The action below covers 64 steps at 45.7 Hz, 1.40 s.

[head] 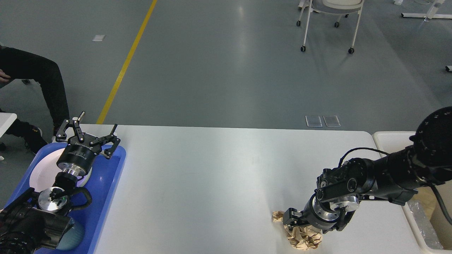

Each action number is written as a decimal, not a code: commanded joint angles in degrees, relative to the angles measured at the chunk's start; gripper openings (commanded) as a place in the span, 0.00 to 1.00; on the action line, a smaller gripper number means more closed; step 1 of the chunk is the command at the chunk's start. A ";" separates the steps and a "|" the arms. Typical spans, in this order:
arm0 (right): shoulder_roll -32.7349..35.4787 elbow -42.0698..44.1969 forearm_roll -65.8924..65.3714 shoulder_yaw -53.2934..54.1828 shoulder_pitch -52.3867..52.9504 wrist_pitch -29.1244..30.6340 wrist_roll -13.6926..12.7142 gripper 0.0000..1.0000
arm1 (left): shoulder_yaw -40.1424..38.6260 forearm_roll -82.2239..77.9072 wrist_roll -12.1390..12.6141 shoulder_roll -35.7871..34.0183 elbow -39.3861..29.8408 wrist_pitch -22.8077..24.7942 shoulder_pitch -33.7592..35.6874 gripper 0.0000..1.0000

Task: Tidy desktop
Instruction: 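Lower the right gripper onto the crumpled brown paper and grasp it, then lift the crumpled paper and carry it into the white bin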

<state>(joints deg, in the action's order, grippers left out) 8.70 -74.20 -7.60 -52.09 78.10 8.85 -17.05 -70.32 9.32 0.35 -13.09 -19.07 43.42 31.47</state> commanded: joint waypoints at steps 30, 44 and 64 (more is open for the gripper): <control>-0.53 -1.12 -16.40 0.05 -3.04 -12.01 0.17 0.17 | 0.00 0.00 0.00 0.00 0.00 0.00 0.00 0.96; -0.62 -1.65 -16.66 0.14 -3.30 -12.01 0.17 0.00 | 0.00 0.00 0.00 0.00 0.00 0.00 0.00 0.96; 3.15 -5.33 -16.84 0.93 4.68 -12.01 0.17 0.00 | 0.00 0.00 0.00 0.00 0.00 0.00 0.00 0.96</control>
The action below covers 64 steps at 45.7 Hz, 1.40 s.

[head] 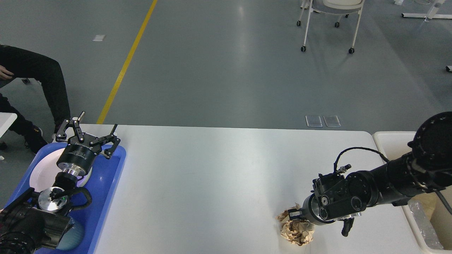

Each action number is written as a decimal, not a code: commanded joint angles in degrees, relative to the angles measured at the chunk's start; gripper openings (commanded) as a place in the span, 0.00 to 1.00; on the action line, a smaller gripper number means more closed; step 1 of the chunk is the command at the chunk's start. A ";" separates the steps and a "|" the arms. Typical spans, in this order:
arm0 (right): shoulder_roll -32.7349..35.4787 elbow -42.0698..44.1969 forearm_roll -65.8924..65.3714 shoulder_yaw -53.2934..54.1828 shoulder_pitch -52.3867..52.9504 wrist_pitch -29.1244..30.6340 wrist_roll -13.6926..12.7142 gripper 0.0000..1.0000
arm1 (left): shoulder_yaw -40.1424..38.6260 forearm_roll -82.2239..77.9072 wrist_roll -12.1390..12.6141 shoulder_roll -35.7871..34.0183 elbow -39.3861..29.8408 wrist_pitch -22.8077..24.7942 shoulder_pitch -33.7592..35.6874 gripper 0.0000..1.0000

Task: Tidy desktop
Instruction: 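Lift the crumpled paper and carry it into the white bin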

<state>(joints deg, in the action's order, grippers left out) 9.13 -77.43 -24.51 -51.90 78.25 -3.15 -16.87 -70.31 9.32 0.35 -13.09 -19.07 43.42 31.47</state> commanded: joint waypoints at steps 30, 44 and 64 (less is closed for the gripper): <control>34.55 -3.69 1.74 23.07 29.58 16.60 0.00 0.00 | 0.00 0.00 0.00 0.00 0.00 0.00 0.00 0.96; 35.79 14.30 1.83 22.01 20.47 15.73 0.00 0.00 | 0.00 0.00 0.00 0.00 0.00 0.00 0.00 0.96; 31.66 49.82 8.42 22.19 -14.69 3.60 0.09 0.00 | 0.00 0.00 0.00 0.00 0.00 0.00 0.00 0.96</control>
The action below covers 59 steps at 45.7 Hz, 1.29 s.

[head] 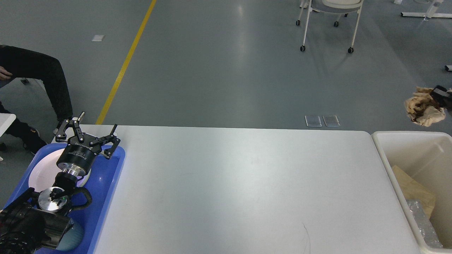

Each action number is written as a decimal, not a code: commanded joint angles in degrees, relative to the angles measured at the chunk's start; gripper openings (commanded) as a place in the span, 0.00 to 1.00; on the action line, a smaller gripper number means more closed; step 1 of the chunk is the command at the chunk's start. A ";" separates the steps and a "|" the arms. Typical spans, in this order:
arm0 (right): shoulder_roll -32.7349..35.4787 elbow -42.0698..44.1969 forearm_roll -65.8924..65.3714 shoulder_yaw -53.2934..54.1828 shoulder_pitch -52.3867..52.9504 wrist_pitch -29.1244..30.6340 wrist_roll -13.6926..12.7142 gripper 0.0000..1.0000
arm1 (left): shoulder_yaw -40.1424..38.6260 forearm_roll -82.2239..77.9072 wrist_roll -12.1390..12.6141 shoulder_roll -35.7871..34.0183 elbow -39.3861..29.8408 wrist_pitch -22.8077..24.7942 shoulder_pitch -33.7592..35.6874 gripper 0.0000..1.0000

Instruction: Tidy desktop

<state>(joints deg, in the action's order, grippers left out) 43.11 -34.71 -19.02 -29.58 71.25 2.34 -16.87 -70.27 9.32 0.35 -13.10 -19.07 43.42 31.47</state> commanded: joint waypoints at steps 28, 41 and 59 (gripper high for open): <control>-13.14 19.86 4.52 0.57 -21.59 -3.83 0.43 1.00 | -0.04 0.00 0.00 0.00 0.00 0.00 0.00 0.96; -13.66 18.02 6.89 37.02 -16.93 -4.80 2.45 1.00 | -0.04 0.00 0.00 0.00 0.00 0.00 0.00 0.96; -22.45 -6.67 7.16 89.94 -26.24 -3.48 12.55 1.00 | -0.04 0.00 0.00 0.00 0.00 0.00 0.00 0.96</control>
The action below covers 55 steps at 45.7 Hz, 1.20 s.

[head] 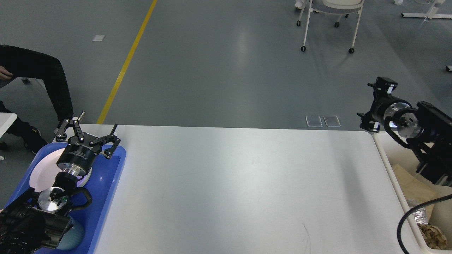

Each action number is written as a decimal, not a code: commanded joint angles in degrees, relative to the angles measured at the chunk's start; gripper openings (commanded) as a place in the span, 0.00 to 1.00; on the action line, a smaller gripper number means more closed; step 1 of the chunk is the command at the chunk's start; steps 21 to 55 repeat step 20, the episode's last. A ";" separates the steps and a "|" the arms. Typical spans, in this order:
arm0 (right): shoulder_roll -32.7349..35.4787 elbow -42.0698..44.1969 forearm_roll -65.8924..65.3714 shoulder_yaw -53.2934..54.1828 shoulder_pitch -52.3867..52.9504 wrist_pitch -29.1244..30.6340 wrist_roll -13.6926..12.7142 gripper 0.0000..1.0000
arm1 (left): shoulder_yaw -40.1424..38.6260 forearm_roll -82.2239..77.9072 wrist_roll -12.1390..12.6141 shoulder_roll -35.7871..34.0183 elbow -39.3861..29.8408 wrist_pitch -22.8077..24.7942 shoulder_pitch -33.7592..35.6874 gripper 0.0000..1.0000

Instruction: Tidy desktop

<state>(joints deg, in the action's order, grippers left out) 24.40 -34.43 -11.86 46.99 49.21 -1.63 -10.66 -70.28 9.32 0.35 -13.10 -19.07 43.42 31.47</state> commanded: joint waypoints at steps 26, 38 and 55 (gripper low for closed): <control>-15.43 -9.26 -0.09 17.96 -11.68 0.84 35.79 1.00 | -0.03 0.00 0.00 0.00 0.00 0.00 0.00 0.96; -15.43 -9.26 -0.09 17.96 -11.68 0.84 35.79 1.00 | -0.03 0.00 0.00 0.00 0.00 0.00 0.00 0.96; -15.43 -9.26 -0.09 17.96 -11.68 0.84 35.79 1.00 | -0.03 0.00 0.00 0.00 0.00 0.00 0.00 0.96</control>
